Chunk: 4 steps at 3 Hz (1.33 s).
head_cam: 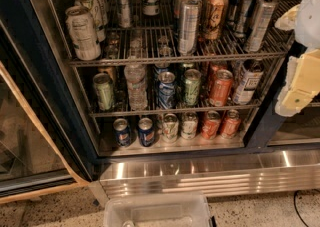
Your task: Pick redbull can from top shelf of fridge
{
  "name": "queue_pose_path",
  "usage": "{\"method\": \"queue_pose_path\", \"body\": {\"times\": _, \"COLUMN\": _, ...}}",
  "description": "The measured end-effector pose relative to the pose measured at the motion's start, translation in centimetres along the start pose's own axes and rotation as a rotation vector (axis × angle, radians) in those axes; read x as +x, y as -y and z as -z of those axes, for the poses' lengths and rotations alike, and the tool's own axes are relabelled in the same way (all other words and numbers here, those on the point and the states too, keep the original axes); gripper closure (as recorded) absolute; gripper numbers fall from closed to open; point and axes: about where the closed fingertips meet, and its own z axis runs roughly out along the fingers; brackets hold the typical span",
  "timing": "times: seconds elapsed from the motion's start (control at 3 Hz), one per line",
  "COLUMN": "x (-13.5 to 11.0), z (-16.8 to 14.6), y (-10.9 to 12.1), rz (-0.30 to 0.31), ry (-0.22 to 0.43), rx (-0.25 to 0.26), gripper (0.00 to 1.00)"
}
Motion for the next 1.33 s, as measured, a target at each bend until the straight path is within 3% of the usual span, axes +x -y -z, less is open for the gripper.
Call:
{"method": "queue_pose_path", "body": {"times": 0.67, "x": 0.0, "z": 0.0, "y": 0.3, "rz": -0.023, "ry": 0.005, "rx": 0.029, "gripper": 0.0}}
{"method": "queue_pose_path", "body": {"times": 1.0, "x": 0.5, "z": -1.6, "y": 0.6, "rz": -0.091, "ry": 0.054, "rx": 0.068, "gripper": 0.0}}
{"method": "queue_pose_path", "body": {"times": 1.33, "x": 1.0, "z": -3.3, "y": 1.0, "rz": -0.165, "ry": 0.16, "rx": 0.127, "gripper": 0.0}}
